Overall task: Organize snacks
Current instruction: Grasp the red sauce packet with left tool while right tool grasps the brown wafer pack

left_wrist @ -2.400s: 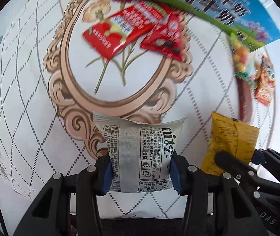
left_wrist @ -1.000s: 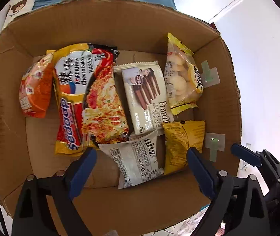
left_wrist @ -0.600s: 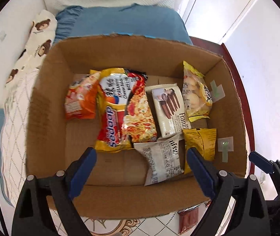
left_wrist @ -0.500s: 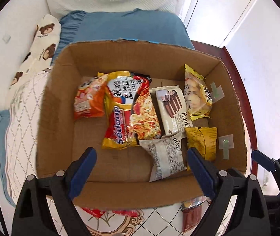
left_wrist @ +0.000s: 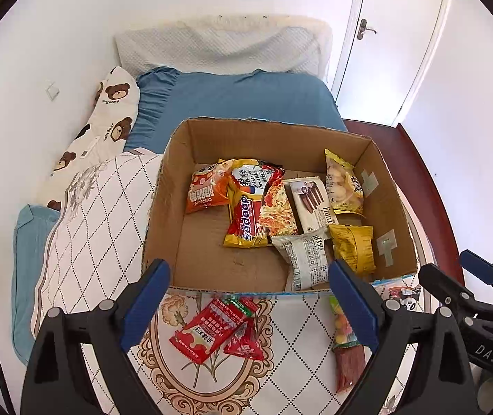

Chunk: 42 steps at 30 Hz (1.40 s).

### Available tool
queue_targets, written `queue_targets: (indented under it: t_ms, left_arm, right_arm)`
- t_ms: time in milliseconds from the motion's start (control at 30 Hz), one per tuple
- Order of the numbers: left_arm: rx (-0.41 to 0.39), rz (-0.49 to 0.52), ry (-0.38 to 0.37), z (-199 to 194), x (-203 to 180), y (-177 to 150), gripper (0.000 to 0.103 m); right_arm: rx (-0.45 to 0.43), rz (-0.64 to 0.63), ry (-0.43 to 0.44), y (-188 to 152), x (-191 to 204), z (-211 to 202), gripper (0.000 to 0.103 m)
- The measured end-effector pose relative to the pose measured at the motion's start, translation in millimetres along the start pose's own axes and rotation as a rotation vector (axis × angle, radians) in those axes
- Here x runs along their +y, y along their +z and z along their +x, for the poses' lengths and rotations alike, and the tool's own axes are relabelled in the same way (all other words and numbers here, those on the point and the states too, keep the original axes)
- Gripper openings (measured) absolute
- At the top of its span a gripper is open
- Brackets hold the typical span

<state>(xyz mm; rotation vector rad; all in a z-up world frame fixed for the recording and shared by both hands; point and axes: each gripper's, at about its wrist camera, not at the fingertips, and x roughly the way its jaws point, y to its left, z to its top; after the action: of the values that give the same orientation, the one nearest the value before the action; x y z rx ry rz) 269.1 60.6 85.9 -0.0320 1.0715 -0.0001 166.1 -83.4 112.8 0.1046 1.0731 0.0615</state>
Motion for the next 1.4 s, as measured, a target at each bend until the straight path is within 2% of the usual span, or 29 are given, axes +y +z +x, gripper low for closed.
queue_targets:
  t_ms: [167,333,433,567,600,633,700,767,933,1033,1133,1167,1233,1400]
  left_arm:
    - [-0.028,-0.009,0.012,-19.9,6.8,-18.6,0.094]
    - [0.011,-0.069,0.011,-20.9,25.9,-58.5,0.094]
    - [0.086,-0.070,0.047,0.1,36.8,-86.3,0.094]
    - [0.236,-0.086,0.064,48.5,52.3,-114.8,0.094]
    - [0.264,-0.091,0.070,59.9,55.4,-119.7,0.094]
    - [0.270,-0.088,0.075,68.3,57.2,-122.9,0.094]
    - [0.251,-0.023,0.107,80.7,54.6,-126.3,0.094]
    - [0.259,0.088,0.151,100.7,50.0,-126.9,0.094]
    - [0.357,0.295,0.146,152.7,43.8,-125.4,0.094]
    - [0.383,0.350,0.151,170.3,41.3,-124.4,0.094]
    - [0.348,0.385,0.135,172.7,36.5,-124.2,0.093]
    - [0.344,0.388,0.128,172.3,35.1,-124.4,0.091]
    - [0.355,0.369,0.102,171.5,34.4,-125.4,0.066]
    - [0.398,0.288,0.079,164.5,33.7,-134.8,0.061]
  right_arm:
    - [-0.054,0.021,0.032,-9.4,7.0,-29.7,0.091]
    - [-0.015,0.052,0.101,-33.7,13.2,-33.8,0.091]
    - [0.057,0.082,0.122,-57.5,10.4,-15.5,0.091]
    - [0.165,0.127,0.118,-92.9,-1.1,25.2,0.091]
    - [0.194,0.137,0.115,-100.8,-4.1,36.6,0.089]
    - [0.221,0.154,0.118,-108.7,-8.5,47.8,0.075]
    - [0.281,0.156,0.107,-124.7,-13.8,70.9,0.052]
    - [0.318,0.154,0.084,-136.9,-18.4,87.2,0.052]
    - [0.374,0.156,0.049,-153.9,-26.5,110.3,0.054]
    - [0.412,0.128,0.041,-161.8,-23.1,121.4,0.058]
    - [0.403,0.056,-0.004,-166.2,-12.1,127.1,0.060]
    - [0.400,0.041,-0.012,-166.6,-9.3,128.5,0.060]
    - [0.400,0.008,-0.030,-167.9,-3.0,131.8,0.061]
    - [0.395,-0.011,-0.045,-164.9,4.9,135.3,0.059]
